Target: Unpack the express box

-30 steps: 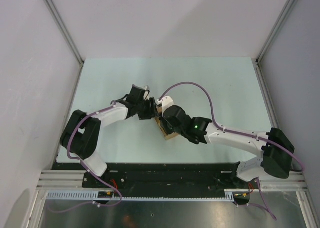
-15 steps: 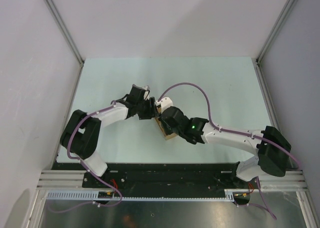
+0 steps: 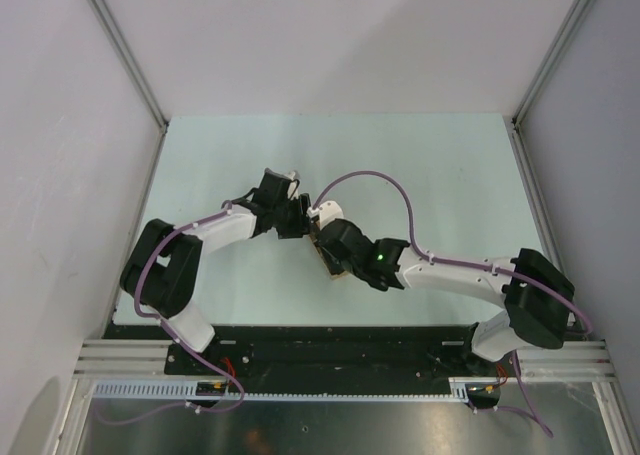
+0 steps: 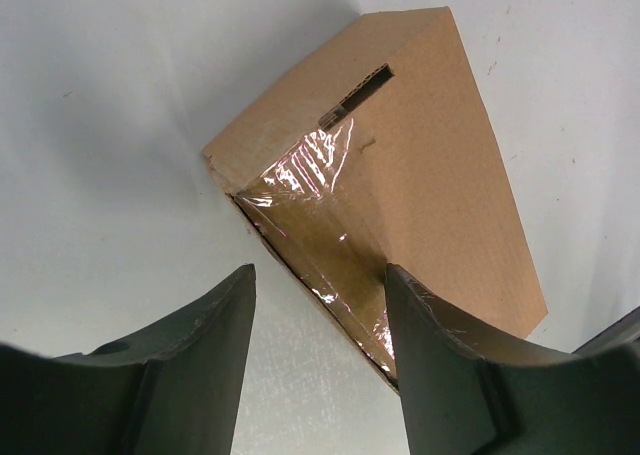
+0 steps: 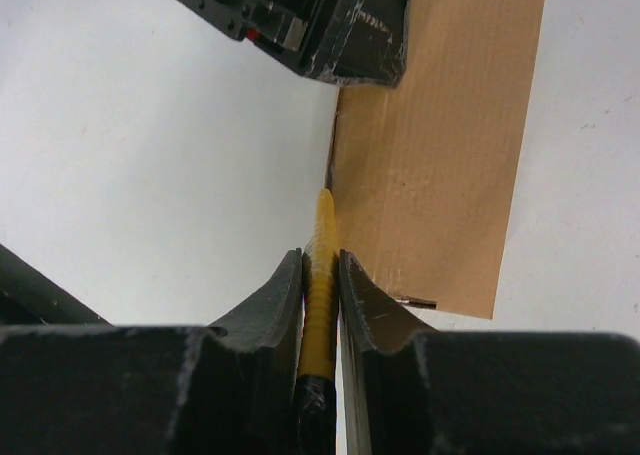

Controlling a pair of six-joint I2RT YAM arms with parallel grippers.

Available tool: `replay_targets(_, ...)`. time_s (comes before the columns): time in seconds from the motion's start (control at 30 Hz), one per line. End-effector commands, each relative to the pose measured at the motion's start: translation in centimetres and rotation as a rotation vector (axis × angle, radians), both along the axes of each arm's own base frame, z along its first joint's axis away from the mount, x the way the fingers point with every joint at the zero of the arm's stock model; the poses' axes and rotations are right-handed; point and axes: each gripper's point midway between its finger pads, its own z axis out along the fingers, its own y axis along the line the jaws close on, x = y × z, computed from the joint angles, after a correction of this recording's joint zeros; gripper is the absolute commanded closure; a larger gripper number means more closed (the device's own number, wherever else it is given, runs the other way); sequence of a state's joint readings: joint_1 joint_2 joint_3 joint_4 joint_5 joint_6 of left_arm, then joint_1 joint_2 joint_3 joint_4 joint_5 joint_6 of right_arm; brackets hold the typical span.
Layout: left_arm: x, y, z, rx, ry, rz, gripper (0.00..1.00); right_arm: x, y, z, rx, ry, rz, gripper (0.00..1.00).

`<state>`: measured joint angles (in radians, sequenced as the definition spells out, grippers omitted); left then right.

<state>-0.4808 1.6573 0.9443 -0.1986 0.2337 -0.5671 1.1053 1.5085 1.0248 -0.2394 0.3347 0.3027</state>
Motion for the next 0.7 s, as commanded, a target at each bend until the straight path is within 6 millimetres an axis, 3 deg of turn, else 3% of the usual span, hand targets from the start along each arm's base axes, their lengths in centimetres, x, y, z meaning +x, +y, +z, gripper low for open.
replay_targets(0.0, -0.8, 1.2, -2.0, 0.061, 0.035, 0.009, 0.41, -1.3, -0.2, 0.0, 0.005, 0.031, -0.010, 1.00)
replay_targets(0.43, -0.6, 1.6, -2.5, 0.080, 0.042, 0.042, 0.42, -5.6, -2.9, -1.2, -0.083, 0.175, -0.013, 1.00)
replay_targets(0.67, -0.6, 1.7, -2.6, 0.086, 0.045, 0.048, 0.42, -6.8, -3.8, -0.2, -0.077, 0.186, -0.022, 1.00)
